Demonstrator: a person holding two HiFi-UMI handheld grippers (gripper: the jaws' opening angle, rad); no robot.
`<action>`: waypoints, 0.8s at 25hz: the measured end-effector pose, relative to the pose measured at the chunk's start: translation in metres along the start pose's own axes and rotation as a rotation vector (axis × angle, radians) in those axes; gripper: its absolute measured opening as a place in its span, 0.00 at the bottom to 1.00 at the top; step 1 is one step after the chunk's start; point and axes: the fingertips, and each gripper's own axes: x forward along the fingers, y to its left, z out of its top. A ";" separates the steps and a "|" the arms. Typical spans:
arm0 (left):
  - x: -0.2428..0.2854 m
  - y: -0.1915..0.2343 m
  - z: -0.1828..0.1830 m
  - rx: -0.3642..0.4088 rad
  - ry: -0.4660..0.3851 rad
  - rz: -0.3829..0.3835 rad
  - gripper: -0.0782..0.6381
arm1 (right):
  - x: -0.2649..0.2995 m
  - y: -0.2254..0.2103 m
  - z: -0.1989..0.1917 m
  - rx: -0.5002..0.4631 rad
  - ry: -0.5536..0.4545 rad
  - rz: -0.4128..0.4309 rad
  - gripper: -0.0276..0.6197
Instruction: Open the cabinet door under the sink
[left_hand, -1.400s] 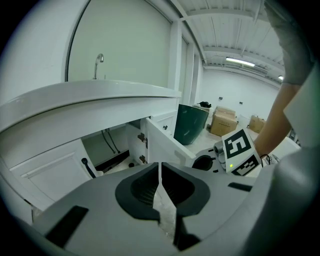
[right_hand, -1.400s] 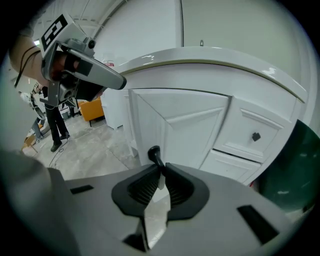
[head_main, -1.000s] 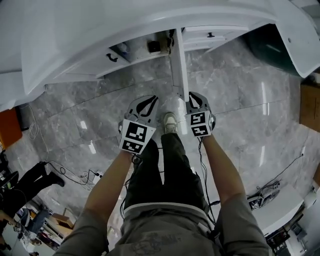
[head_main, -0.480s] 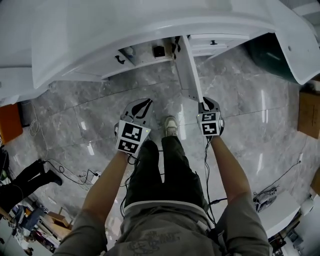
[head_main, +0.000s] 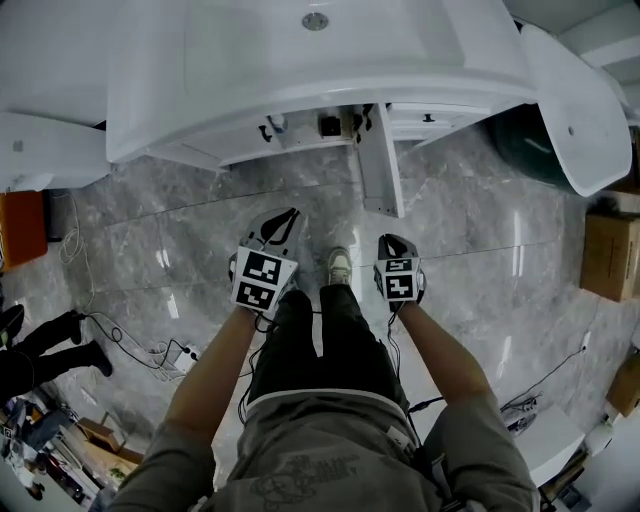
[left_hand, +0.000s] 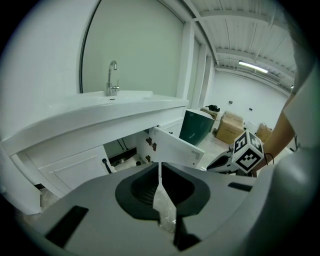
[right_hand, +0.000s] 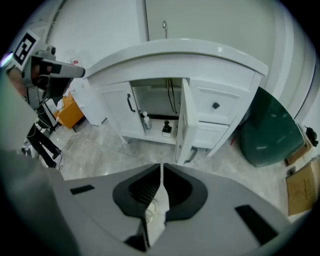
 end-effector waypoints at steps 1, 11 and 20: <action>-0.005 0.003 0.004 -0.001 -0.006 0.007 0.15 | -0.008 0.007 0.013 -0.002 -0.028 0.013 0.10; -0.075 0.022 0.072 0.002 -0.154 0.105 0.15 | -0.114 0.065 0.158 -0.090 -0.359 0.142 0.10; -0.180 0.027 0.166 0.082 -0.338 0.218 0.15 | -0.242 0.096 0.256 -0.105 -0.570 0.241 0.10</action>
